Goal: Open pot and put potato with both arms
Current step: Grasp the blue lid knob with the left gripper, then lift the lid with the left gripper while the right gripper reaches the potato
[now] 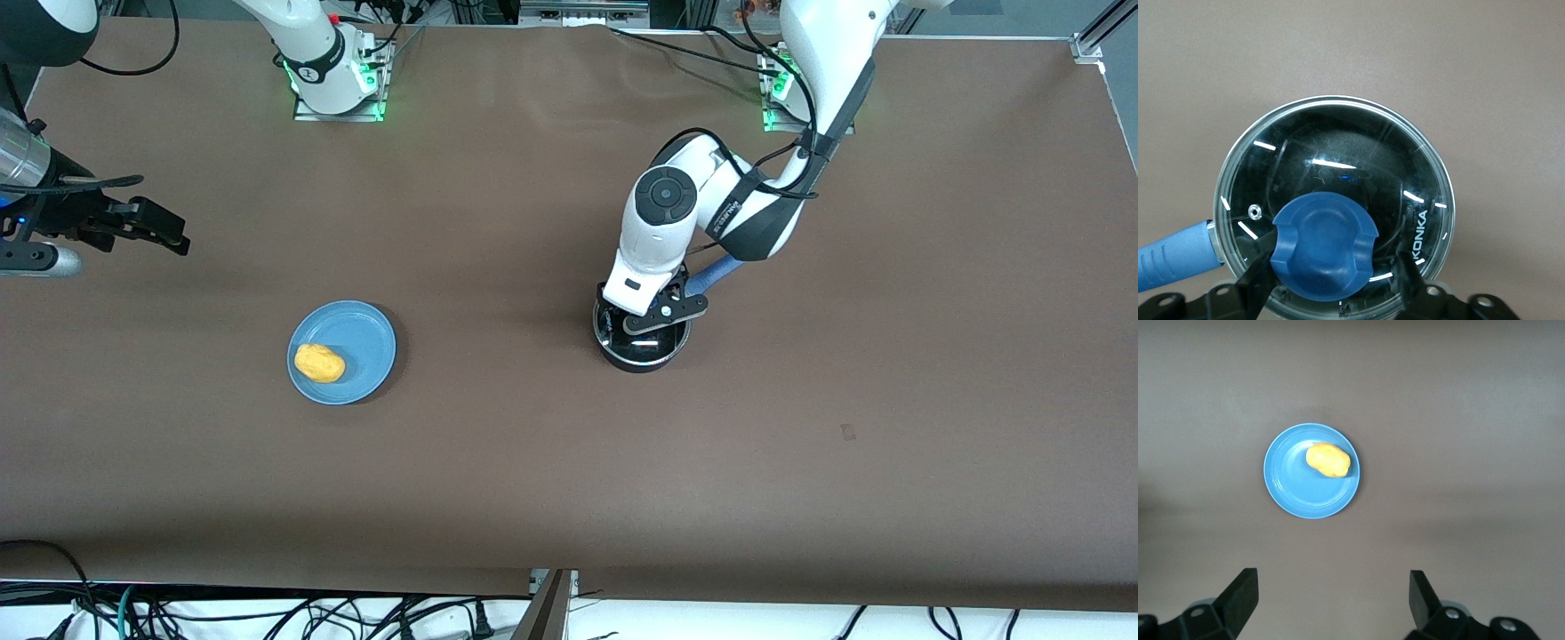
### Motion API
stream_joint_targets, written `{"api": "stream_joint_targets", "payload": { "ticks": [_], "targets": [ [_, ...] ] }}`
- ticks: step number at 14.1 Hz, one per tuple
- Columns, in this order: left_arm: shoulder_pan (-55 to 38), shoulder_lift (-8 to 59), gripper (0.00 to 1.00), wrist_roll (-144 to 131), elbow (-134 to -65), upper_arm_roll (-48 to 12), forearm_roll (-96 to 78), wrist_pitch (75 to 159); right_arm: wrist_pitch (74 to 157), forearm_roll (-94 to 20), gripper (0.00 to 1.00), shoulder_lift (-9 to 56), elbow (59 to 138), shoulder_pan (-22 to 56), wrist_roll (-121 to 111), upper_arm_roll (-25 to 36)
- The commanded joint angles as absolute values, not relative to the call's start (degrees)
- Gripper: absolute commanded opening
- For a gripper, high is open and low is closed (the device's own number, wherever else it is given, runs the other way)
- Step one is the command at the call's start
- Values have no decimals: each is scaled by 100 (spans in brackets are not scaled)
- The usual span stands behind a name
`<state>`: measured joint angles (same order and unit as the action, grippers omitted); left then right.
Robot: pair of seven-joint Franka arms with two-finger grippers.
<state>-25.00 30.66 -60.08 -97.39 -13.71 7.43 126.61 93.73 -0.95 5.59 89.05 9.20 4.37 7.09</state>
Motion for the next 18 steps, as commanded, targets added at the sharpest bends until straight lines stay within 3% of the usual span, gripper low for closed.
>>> {"api": "stream_joint_targets", "payload": {
  "ticks": [1, 4, 6, 10, 13, 18],
  "targets": [
    [-2487, 2971, 76, -6082, -9835, -1389, 905, 12718, 9439, -35, 100, 1018, 8780, 896, 422, 677],
    [-2479, 2971, 50, -6065, -9835, -1389, 914, 12700, 9440, 0, 100, 1151, 8789, 949, 413, 659],
    [-2479, 2962, 40, -5873, -9826, -1389, 914, 12691, 9439, 0, 100, 1378, 8807, 932, 361, 642],
    [-2408, 2813, 39, -5687, -9730, -1389, 905, 12446, 9658, -324, 100, 2072, 8894, 888, 482, 659],
    [-2154, 2480, 39, -5223, -9721, -1389, 888, 12130, 10939, -475, 100, 2897, 9166, 1125, 1517, 650],
    [-655, 1978, 39, -2741, -9869, -1362, 634, 11997, 11715, -641, 100, 3577, 9193, 976, 1844, 642]
  ]
}}
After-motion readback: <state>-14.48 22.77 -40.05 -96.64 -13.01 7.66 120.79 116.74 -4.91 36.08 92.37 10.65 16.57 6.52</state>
